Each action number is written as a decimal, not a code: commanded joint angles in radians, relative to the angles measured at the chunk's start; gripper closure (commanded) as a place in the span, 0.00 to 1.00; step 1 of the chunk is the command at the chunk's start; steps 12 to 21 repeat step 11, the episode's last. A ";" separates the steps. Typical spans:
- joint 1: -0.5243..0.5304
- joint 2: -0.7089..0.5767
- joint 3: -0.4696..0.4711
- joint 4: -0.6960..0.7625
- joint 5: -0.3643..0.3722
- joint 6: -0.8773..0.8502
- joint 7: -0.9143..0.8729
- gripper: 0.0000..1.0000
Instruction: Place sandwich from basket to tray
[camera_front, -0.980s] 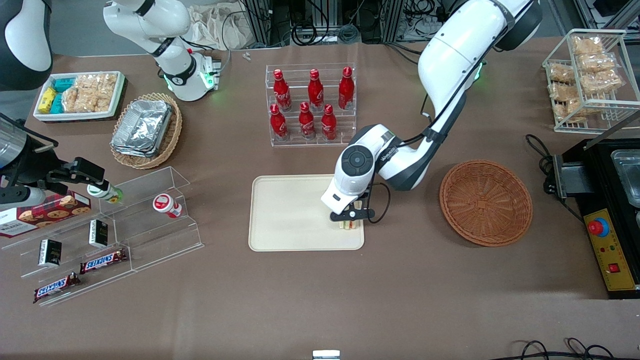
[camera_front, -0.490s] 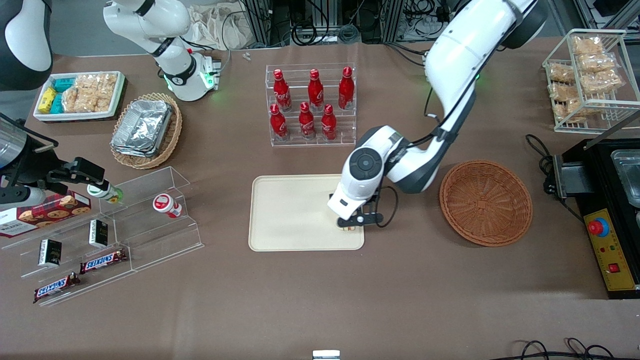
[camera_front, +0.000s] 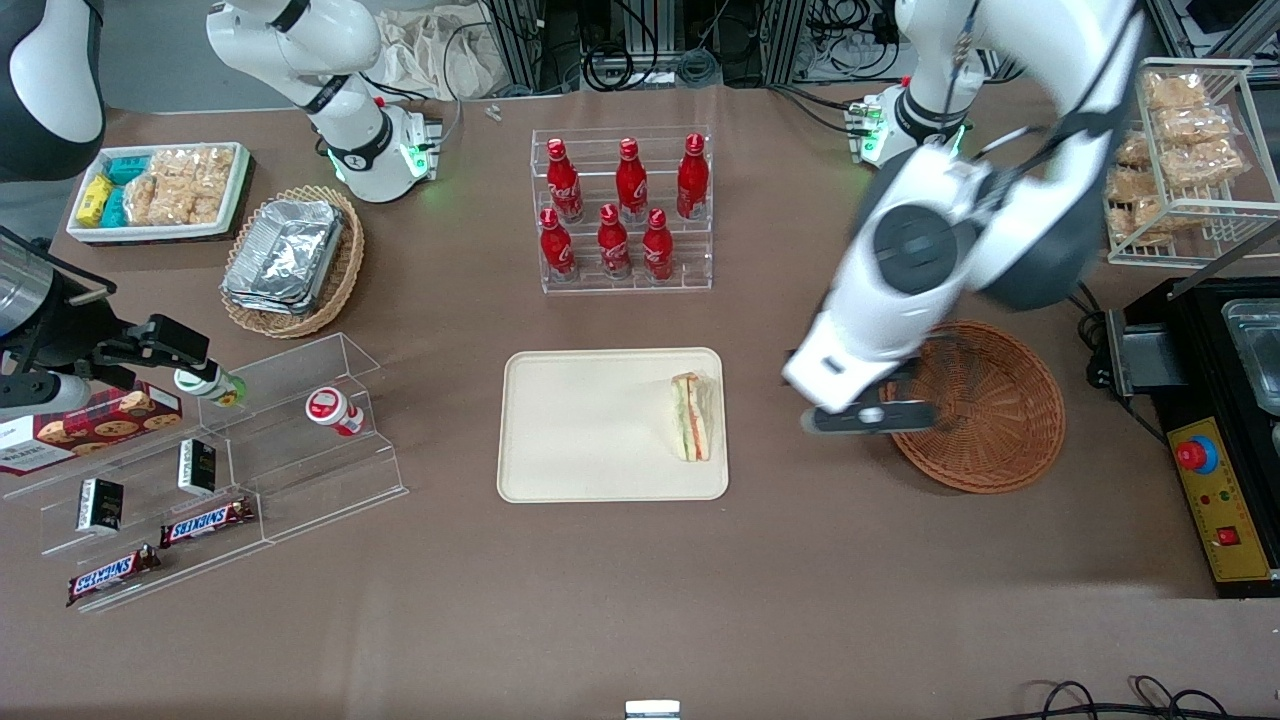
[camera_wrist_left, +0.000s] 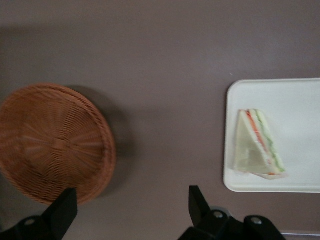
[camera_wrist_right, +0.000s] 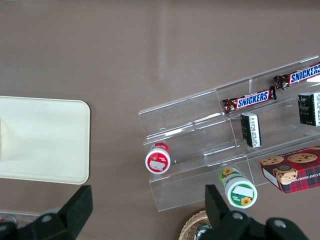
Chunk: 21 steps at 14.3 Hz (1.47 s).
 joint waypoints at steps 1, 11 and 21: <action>0.113 -0.101 -0.010 -0.027 -0.022 -0.065 0.183 0.01; 0.352 -0.167 -0.006 0.082 -0.063 -0.236 0.391 0.00; 0.352 -0.167 -0.006 0.082 -0.063 -0.236 0.391 0.00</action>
